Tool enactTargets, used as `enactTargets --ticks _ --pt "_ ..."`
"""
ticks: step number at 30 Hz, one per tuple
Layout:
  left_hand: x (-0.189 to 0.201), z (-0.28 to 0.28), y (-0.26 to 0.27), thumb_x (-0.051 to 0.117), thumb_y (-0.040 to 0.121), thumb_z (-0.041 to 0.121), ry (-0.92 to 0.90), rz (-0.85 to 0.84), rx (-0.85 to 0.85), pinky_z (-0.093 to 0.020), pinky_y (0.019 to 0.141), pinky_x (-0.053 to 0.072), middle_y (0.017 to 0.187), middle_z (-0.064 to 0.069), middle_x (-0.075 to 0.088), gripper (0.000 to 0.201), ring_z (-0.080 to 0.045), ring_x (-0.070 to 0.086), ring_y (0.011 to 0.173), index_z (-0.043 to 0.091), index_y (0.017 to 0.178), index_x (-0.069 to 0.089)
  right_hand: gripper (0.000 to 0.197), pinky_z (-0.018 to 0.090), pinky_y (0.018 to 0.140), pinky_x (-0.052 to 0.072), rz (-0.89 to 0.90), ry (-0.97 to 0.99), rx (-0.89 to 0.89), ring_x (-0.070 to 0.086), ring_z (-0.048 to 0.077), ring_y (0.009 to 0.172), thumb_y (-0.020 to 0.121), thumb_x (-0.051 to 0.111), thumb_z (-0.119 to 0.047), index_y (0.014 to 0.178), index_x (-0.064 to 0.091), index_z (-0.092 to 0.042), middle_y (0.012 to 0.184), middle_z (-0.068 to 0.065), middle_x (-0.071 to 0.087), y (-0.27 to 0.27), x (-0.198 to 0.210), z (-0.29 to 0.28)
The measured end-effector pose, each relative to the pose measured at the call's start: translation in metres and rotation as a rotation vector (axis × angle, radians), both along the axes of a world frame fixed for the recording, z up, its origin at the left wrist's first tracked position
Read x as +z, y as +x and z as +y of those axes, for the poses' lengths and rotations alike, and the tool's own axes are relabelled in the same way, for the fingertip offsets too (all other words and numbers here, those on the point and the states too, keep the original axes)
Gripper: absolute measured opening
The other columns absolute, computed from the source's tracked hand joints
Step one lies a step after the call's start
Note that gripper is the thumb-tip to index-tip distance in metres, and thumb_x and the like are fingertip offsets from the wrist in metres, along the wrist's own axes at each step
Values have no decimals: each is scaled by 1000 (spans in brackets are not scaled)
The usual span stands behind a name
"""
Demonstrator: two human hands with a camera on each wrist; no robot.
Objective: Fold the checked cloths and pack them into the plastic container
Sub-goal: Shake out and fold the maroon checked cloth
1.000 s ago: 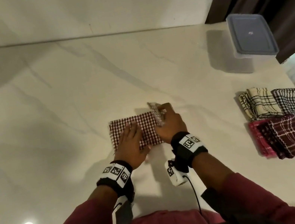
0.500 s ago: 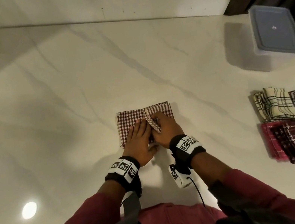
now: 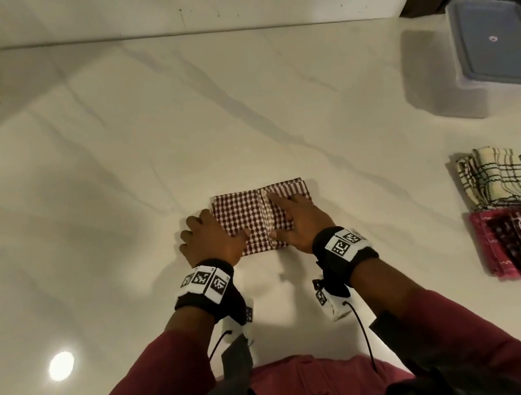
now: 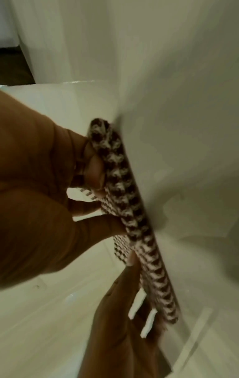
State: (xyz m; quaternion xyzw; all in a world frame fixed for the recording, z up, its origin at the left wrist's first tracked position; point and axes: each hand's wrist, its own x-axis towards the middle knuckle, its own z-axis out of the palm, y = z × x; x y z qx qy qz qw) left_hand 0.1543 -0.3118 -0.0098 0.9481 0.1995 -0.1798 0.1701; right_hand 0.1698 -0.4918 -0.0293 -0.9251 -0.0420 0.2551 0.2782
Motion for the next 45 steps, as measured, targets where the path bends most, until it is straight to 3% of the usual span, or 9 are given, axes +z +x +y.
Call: enactTargets --ticks 7,13,20,25,28,30,35,40,45 --pt "-5 -1 18 72 74 42 -146 73 16 -44 97 42 129 -14 47 67 -33 45 121 11 127 45 83 40 104 40 17 25 8 45 29 125 82 68 -42 150 20 -36 138 12 39 3 0 -6" --pt "3 -12 15 77 76 15 -676 -191 169 -34 81 48 107 -9 59 56 -26 60 98 5 118 42 84 33 100 41 -40 134 -98 49 21 119 74 77 -36 146 33 -32 138 5 45 -3 5 -8" --pt "13 -56 10 69 76 4 -837 -303 -17 -16 58 46 94 3 58 63 -12 62 76 22 125 34 70 27 91 45 -84 307 -175 59 22 109 68 82 -18 130 51 -17 123 5 63 -5 16 -8" --pt "3 -84 8 65 85 10 -909 -313 -64 -17 66 51 97 2 62 52 -14 65 86 22 125 34 30 37 73 53 182 551 -365 65 27 79 77 58 4 97 63 -18 92 10 68 5 16 -29" --pt "0 -91 8 57 93 24 -919 -234 -98 -30 81 54 101 -2 66 39 -21 66 93 19 126 36 15 34 68 50 446 901 -729 58 30 71 67 52 -9 80 59 -6 82 16 62 15 17 -38" --pt "-6 -89 7 55 91 27 -918 -173 -149 -40 90 51 104 -4 66 43 -25 64 99 21 129 37 21 31 69 53 542 1092 -776 64 26 71 86 46 -17 89 62 -4 80 13 68 18 21 -41" --pt "-11 -80 12 46 92 23 -993 -154 -253 -43 88 52 109 -7 64 39 -20 64 86 20 131 44 12 28 76 52 383 839 -683 63 20 81 94 52 -14 92 63 -10 88 7 68 21 18 -43" --pt "-18 -69 12 40 90 12 -615 -569 -476 -42 106 38 133 -11 52 41 -26 47 123 13 128 55 14 38 84 48 229 576 -746 61 28 88 88 56 -15 91 65 -6 98 15 68 30 2 -40" --pt "-32 -72 11 26 98 43 -213 -207 -746 -47 118 -7 161 -4 -3 64 -25 -13 146 14 152 6 15 29 69 45 153 499 -688 59 22 79 86 58 -16 80 67 -5 82 9 67 29 7 -35"
